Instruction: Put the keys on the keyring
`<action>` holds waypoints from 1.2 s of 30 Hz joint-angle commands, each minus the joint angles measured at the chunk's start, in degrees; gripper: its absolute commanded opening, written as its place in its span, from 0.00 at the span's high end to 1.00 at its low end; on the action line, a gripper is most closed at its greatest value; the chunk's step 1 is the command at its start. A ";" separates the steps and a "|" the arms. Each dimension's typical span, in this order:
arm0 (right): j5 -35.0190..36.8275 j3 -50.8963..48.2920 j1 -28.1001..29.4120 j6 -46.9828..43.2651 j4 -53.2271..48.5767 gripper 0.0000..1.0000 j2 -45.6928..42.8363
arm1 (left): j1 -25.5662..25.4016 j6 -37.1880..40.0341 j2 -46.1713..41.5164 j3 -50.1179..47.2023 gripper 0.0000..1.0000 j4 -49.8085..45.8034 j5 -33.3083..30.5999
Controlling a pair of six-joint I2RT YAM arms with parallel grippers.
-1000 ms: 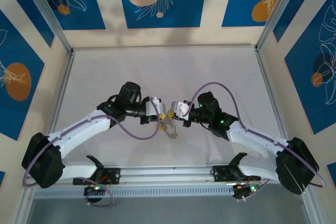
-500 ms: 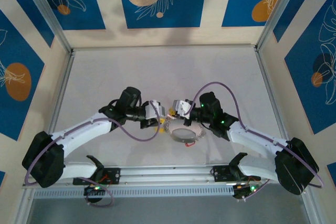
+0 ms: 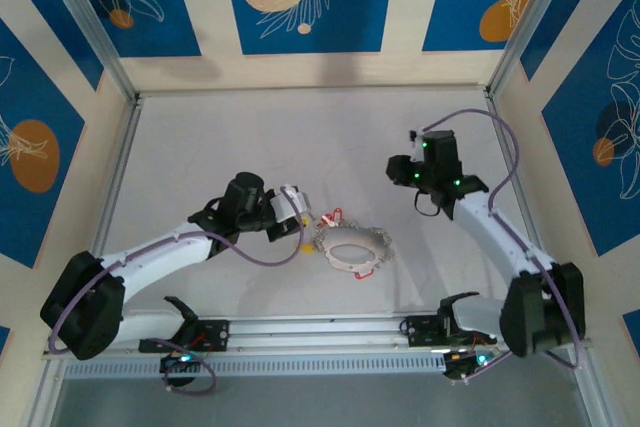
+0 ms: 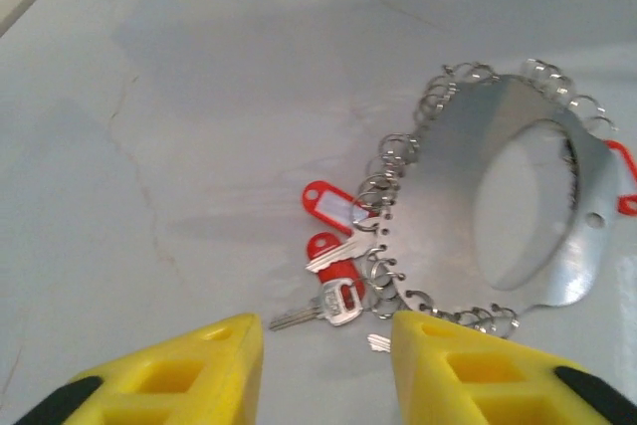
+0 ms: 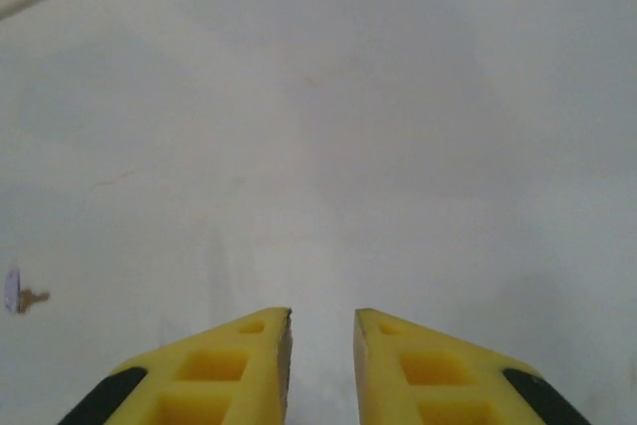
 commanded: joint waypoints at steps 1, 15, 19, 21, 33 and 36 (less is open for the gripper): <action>-13.02 -1.68 -3.87 17.42 -18.20 0.75 5.16 | 0.59 -4.10 -1.00 -0.70 0.61 2.93 -4.23; -21.92 -7.46 -5.09 24.62 -21.72 0.67 14.19 | 0.65 -5.77 -1.44 -2.27 0.60 3.03 -5.66; -23.17 -7.15 -4.93 25.41 -19.57 0.67 16.31 | 0.58 -5.85 -1.29 -2.46 0.60 3.21 -5.76; -23.90 -6.98 -4.62 25.96 -18.69 0.67 17.25 | 0.59 -5.79 -1.27 -2.34 0.60 3.08 -5.75; -20.97 -5.26 -2.81 27.44 -17.31 0.70 20.09 | 0.65 -5.56 -2.03 -2.59 0.60 1.73 -5.74; -18.68 -4.41 -1.74 26.74 -18.07 0.82 19.18 | 0.69 -5.19 -2.47 -2.54 0.60 1.28 -5.91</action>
